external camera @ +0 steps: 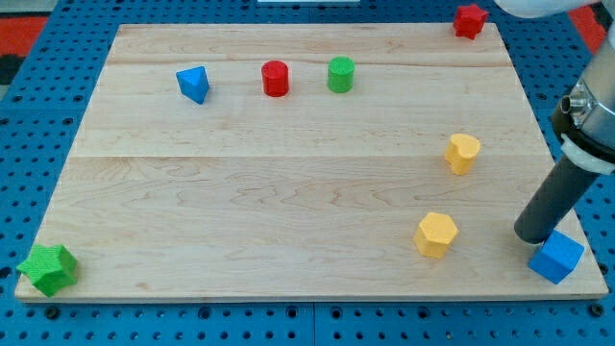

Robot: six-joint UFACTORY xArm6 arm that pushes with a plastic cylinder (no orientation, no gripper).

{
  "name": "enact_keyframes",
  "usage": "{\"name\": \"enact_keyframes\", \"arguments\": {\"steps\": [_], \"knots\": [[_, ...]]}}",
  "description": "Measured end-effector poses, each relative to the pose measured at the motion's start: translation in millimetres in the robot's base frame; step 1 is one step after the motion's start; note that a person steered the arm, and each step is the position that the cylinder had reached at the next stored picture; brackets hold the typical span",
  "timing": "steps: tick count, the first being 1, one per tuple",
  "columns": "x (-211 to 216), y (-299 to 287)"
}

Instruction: Nudge the yellow hexagon left a bit

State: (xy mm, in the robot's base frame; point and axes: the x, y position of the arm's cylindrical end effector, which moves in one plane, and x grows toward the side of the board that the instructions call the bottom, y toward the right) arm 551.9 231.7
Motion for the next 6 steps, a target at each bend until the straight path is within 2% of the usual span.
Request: {"name": "enact_keyframes", "arguments": {"steps": [2, 3, 5, 6], "knots": [[1.4, 5.1], [0.6, -6.6], [8.7, -71.7], [15.0, -68.5]]}}
